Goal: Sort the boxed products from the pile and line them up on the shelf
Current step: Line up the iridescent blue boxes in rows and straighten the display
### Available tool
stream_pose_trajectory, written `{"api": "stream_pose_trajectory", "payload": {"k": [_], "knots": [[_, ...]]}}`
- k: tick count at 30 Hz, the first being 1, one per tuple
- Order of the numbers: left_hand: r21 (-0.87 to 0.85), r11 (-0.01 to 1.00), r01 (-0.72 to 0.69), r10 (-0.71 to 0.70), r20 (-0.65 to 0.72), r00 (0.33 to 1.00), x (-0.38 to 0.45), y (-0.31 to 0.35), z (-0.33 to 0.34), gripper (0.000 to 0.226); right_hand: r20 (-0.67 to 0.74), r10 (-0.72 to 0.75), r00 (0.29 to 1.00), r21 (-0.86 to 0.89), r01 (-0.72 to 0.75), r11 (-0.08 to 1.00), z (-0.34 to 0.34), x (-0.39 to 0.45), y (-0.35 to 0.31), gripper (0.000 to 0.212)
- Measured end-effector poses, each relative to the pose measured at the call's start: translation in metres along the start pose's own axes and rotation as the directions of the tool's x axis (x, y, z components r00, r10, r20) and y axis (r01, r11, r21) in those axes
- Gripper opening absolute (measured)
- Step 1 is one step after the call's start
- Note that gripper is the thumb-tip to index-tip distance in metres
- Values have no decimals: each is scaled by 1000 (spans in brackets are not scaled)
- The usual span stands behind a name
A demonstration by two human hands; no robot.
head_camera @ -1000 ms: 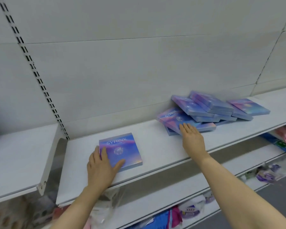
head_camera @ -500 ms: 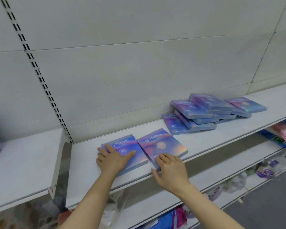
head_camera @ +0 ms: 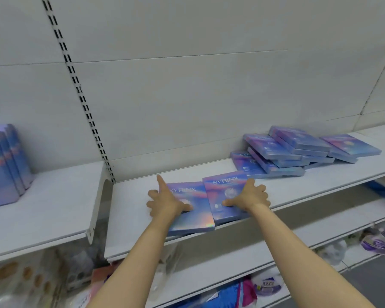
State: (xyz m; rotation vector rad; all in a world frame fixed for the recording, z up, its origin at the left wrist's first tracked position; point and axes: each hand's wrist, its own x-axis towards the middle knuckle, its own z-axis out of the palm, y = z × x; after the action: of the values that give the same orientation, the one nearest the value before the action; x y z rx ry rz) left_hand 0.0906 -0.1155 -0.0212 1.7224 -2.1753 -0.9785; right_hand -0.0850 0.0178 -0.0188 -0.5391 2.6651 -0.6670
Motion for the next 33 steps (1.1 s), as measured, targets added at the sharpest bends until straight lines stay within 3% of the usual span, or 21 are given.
{"api": "stream_pose_trajectory", "payload": {"k": [2, 4, 6, 10, 12, 14, 18, 22, 33], "knots": [[-280, 958, 54, -67, -35, 997, 2, -11, -3, 112, -27, 1, 1000, 256, 5, 967, -2, 4, 9, 102], [-489, 872, -2, -61, -114, 992, 5, -23, -4, 68, -90, -42, 995, 412, 75, 908, -3, 2, 17, 85], [-653, 754, -71, -53, -168, 984, 2, -27, -8, 46, -186, -48, 981, 526, 140, 839, -2, -2, 23, 65], [-843, 477, -248, -5, -285, 958, -11, -20, -38, 44, -275, -3, 961, 685, 199, 701, 0, -16, 15, 53], [-905, 302, -299, -3, -314, 949, -13, -20, -60, 47, -308, -39, 951, 722, 260, 641, 3, -30, -2, 52], [-915, 205, -347, 13, -352, 936, -11, -26, -86, 50, -342, -99, 934, 760, 337, 555, 9, -45, -24, 51], [-836, 225, -501, 47, -504, 862, -11, -55, -146, 48, -351, -172, 920, 844, 390, 367, 27, -75, -74, 44], [-808, 156, -568, 4, -575, 818, -17, -107, -204, 49, -378, -246, 893, 857, 438, 272, 49, -117, -128, 46], [-729, 231, -644, -207, -684, 699, -2, -279, -353, 46, -330, -400, 855, 882, 430, 192, 142, -228, -269, 46]]}}
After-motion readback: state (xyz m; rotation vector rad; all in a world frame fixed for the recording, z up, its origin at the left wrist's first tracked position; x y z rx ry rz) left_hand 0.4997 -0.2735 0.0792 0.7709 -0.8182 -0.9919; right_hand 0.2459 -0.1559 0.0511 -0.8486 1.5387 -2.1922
